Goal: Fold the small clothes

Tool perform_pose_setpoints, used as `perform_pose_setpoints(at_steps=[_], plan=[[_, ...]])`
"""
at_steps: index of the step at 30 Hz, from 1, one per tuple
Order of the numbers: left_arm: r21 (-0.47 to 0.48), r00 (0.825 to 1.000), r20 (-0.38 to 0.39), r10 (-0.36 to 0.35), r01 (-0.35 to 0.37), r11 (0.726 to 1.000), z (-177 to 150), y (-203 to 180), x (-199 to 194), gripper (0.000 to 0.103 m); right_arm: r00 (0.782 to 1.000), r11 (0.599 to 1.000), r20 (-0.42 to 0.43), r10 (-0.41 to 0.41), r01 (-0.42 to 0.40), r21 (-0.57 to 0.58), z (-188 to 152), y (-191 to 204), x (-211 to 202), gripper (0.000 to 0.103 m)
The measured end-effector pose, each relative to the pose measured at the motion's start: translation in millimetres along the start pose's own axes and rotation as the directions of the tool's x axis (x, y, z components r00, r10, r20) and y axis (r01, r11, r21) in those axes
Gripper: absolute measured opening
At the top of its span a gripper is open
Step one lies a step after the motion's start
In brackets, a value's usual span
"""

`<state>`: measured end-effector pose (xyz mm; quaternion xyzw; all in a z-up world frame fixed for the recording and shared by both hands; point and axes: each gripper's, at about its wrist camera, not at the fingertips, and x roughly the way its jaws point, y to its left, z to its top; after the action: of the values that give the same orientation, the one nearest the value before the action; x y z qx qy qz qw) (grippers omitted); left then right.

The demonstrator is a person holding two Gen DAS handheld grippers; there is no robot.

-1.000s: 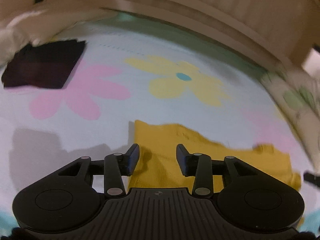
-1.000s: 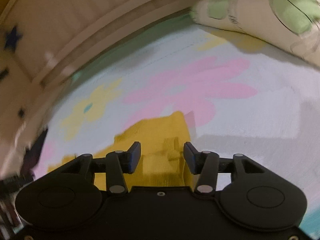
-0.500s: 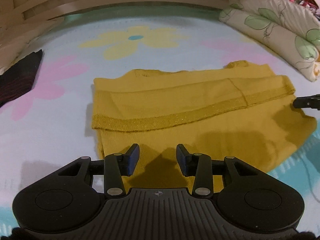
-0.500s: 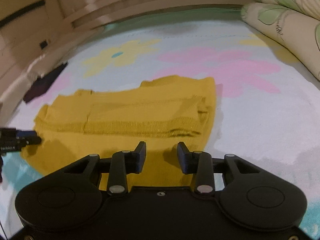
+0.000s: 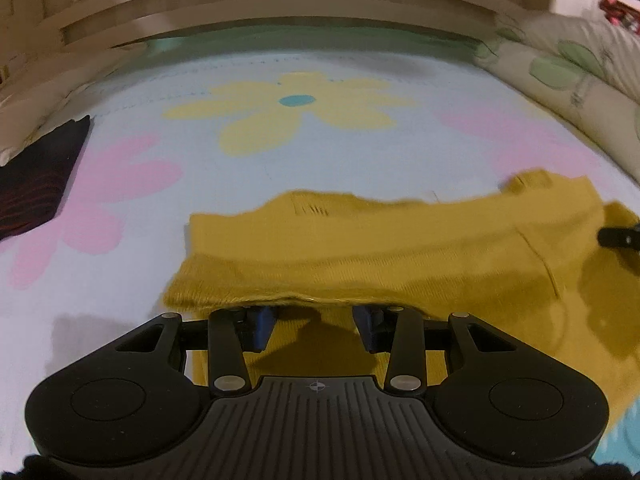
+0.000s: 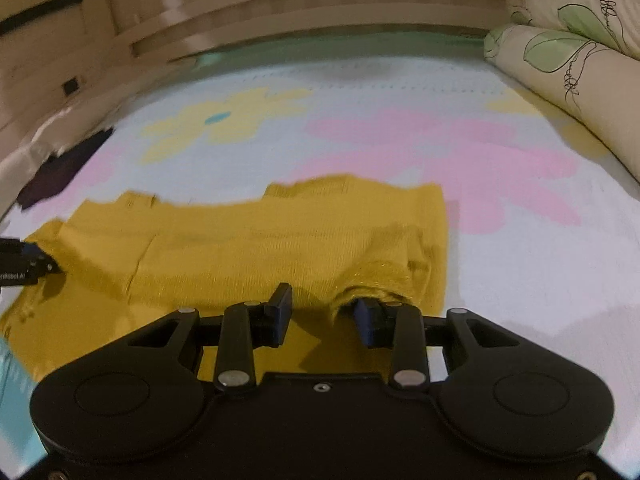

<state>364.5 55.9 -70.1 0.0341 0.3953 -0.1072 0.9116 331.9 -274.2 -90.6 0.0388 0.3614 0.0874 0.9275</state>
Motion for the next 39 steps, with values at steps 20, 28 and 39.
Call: perform_pose_setpoints(at_steps=[20,28,39], plan=[[-0.124,0.996,-0.065,0.053,-0.060,0.990,50.7,36.7,44.2,0.039,1.000,0.967,0.017,-0.007,0.002,0.255,37.1,-44.7,31.5,0.044],[-0.181,0.999,-0.044,0.014,-0.022,0.983,50.0,36.2,13.4,0.040,0.997,0.964,0.072,-0.042,0.021,0.265,45.8,-58.8,7.5,0.050],[-0.065,0.981,-0.136,-0.138,0.131,0.989,3.6,-37.6,-11.0,0.040,0.996,0.990,-0.088,0.026,-0.013,0.141,17.7,-54.6,-11.5,0.053]])
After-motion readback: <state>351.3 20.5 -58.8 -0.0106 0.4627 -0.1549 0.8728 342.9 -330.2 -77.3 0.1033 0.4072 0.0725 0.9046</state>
